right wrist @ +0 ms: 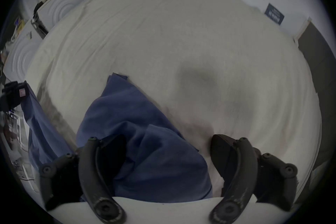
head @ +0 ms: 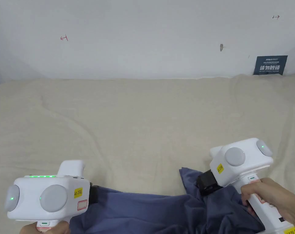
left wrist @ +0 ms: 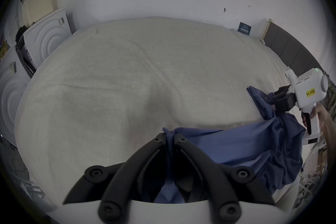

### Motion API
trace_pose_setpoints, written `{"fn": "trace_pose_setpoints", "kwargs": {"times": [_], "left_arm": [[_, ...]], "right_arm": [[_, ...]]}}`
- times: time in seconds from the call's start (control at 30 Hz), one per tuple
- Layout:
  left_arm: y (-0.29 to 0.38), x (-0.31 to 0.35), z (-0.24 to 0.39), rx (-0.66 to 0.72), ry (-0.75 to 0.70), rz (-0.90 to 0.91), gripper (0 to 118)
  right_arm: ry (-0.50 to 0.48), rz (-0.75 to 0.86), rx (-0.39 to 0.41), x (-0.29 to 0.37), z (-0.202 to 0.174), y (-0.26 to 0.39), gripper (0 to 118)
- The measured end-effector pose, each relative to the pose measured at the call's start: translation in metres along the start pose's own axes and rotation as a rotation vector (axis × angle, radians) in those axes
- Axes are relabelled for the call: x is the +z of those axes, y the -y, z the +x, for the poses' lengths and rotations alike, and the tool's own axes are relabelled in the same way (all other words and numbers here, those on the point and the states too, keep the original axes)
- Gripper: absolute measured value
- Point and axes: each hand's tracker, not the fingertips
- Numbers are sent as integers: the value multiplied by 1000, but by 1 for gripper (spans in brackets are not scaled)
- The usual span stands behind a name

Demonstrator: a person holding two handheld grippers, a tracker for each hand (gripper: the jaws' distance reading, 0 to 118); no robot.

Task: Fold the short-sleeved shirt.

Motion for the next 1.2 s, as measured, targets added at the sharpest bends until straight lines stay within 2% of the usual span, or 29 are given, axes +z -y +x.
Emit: {"fn": "trace_pose_setpoints", "kwargs": {"times": [0.07,0.13,0.17,0.23,0.27,0.33,0.37,0.53,0.63,0.77,0.87,1.1,1.2], "left_arm": [[0,1,3,-3,-3,-5,7],[2,1,5,-5,-15,-6,7],[3,-3,6,-3,-17,-7,7],[3,-2,6,3,-13,-10,7],[3,-1,6,5,-14,-9,7],[2,4,4,15,-13,-7,7],[1,8,4,18,-10,-1,7],[-8,33,5,-4,-42,52,7],[-22,57,3,10,-67,114,7],[-47,94,-1,22,-98,208,7],[-70,125,1,8,-112,274,7],[-125,175,-1,-8,-139,411,7],[-157,193,-4,21,-107,455,7]], "right_arm": [[-10,9,-8,4,-2,-2,68],[3,23,-1,4,-2,-2,26],[14,43,17,5,-3,-2,10],[145,57,83,7,-17,2,10],[119,51,111,6,-14,3,10],[119,56,89,9,-6,4,9],[113,65,46,30,-18,7,9],[22,145,-90,78,16,-2,8],[34,258,-154,132,26,0,8],[2,402,-276,203,55,-1,8],[-26,466,-330,247,72,-1,8],[44,579,-375,330,91,-2,8],[4,630,-436,356,100,-8,8]]}}
